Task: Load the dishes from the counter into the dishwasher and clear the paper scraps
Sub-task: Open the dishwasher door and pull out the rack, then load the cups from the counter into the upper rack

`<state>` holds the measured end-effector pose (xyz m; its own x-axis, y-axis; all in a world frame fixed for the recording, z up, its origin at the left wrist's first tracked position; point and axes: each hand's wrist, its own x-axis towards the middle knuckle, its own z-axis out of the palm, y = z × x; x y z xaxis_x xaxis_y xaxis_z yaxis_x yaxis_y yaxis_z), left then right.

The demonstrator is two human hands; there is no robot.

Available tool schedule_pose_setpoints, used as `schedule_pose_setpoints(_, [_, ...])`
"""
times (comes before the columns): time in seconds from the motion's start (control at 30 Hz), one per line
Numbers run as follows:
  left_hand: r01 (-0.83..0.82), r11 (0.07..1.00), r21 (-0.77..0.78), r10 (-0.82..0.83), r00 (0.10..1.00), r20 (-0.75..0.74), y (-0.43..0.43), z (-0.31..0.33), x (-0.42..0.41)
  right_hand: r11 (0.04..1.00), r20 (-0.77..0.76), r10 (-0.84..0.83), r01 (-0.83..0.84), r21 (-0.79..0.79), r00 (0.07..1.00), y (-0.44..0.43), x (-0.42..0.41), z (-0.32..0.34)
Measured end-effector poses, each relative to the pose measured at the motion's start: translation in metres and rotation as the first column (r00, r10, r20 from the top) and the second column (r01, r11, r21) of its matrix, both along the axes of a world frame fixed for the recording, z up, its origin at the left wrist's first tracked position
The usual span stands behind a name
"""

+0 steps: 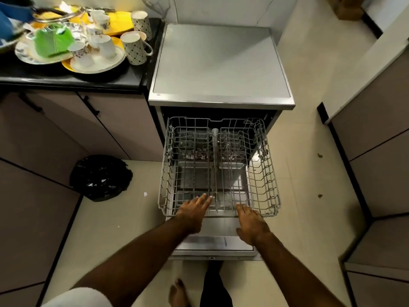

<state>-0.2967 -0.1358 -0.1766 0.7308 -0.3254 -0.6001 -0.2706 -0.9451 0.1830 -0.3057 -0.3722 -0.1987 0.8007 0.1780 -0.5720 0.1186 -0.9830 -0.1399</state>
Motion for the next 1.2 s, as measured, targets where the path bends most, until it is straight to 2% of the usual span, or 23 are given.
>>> schedule_pose_setpoints(0.07, [-0.014,0.999,-0.047,0.019,0.994,0.105,0.002,0.024,0.011,0.996,0.083,-0.048,0.041,0.081,0.995,0.007,0.009,0.020])
schedule_pose_setpoints(0.2, [-0.111,0.985,-0.129,0.135,0.972,0.191,0.012,0.071,0.025,0.973,0.184,-0.113,0.072,0.219,0.976,0.027,0.024,0.066])
schedule_pose_setpoints(0.33, [-0.188,0.967,-0.170,0.231,0.929,0.288,0.030,0.120,0.033,0.939,0.278,-0.096,-0.006,0.345,0.956,0.049,0.045,0.119])
schedule_pose_setpoints(0.5, [-0.300,0.933,-0.200,0.357,0.846,0.396,0.060,0.166,0.034,0.917,0.392,-0.045,-0.117,0.380,0.919,0.076,0.079,0.163])
schedule_pose_setpoints(0.67, [-0.457,0.858,-0.236,0.514,0.763,0.392,0.095,0.193,0.016,0.878,0.396,0.030,-0.213,0.428,0.918,0.116,0.099,0.194])
schedule_pose_setpoints(0.8, [-0.508,0.812,-0.288,0.584,0.715,0.384,0.131,0.208,0.000,0.825,0.395,0.054,-0.264,0.499,0.917,0.162,0.104,0.214])
schedule_pose_setpoints(1.03, [-0.462,0.814,-0.352,0.580,0.684,0.442,0.227,0.224,-0.007,0.803,0.399,0.071,-0.290,0.521,0.914,0.262,0.097,0.239])
schedule_pose_setpoints(1.2, [-0.410,0.814,-0.411,0.568,0.707,0.421,0.306,0.237,-0.019,0.793,0.404,-0.015,-0.235,0.561,0.915,0.344,0.087,0.244])
